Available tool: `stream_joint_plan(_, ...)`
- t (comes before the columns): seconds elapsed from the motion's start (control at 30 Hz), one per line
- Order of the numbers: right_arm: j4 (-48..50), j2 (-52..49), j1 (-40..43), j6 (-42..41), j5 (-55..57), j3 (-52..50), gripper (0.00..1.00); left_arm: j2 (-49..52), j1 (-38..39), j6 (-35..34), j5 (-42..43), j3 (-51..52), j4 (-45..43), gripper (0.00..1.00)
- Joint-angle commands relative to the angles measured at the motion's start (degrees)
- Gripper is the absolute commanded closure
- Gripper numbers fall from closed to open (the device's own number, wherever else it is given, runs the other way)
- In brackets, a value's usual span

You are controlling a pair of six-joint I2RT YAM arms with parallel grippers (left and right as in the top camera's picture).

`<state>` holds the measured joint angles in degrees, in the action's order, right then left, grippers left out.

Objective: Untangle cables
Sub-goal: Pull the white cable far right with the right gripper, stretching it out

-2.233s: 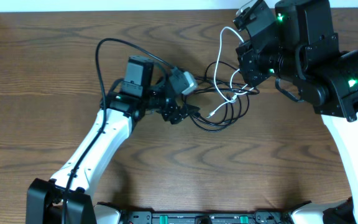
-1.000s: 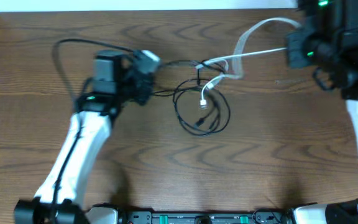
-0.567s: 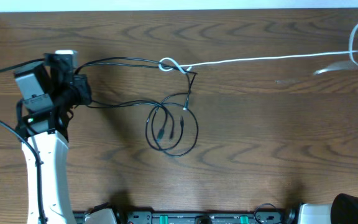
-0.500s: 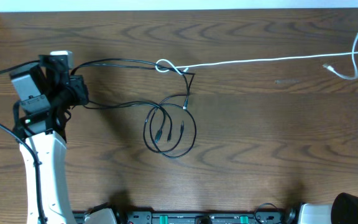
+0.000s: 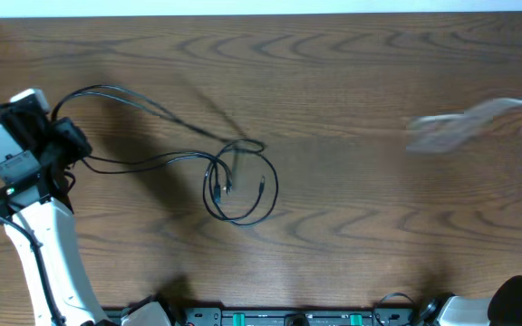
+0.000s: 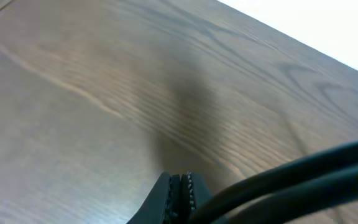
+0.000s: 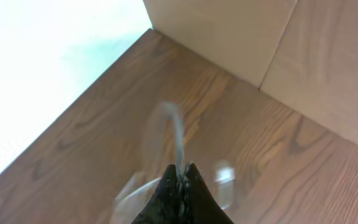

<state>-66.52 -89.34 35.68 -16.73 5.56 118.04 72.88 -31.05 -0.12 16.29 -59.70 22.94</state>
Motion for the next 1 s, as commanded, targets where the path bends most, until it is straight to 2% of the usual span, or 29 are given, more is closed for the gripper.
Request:
stream_joint_plan(0.0, 0.5, 0.1, 1.0, -1.5, -5.1, 0.8, 0.99, -0.5, -0.6, -3.2, 0.5, -0.4, -0.1, 0.92)
stream_joint_plan(0.27, 6.5, -2.4, 1.2, 0.1, -6.0, 0.8, 0.99, -0.4, 0.4, -3.2, 18.3, -0.4, -0.7, 0.93)
stream_joint_plan(0.47, 13.4, -4.3, 3.7, 1.0, -6.3, 0.8, 0.99, -0.3, 5.1, -1.3, 26.8, -0.4, -0.9, 0.93)
stream_joint_plan(0.77, 22.0, -12.7, 10.6, 2.4, -6.8, 0.8, 0.99, -0.3, 16.4, 0.5, 27.2, -0.4, -0.9, 0.93)
stream_joint_plan(0.97, 23.3, -19.7, 16.1, 5.2, -7.0, 0.8, 0.99, -0.3, 20.9, 0.5, 27.2, -0.4, -1.0, 0.93)
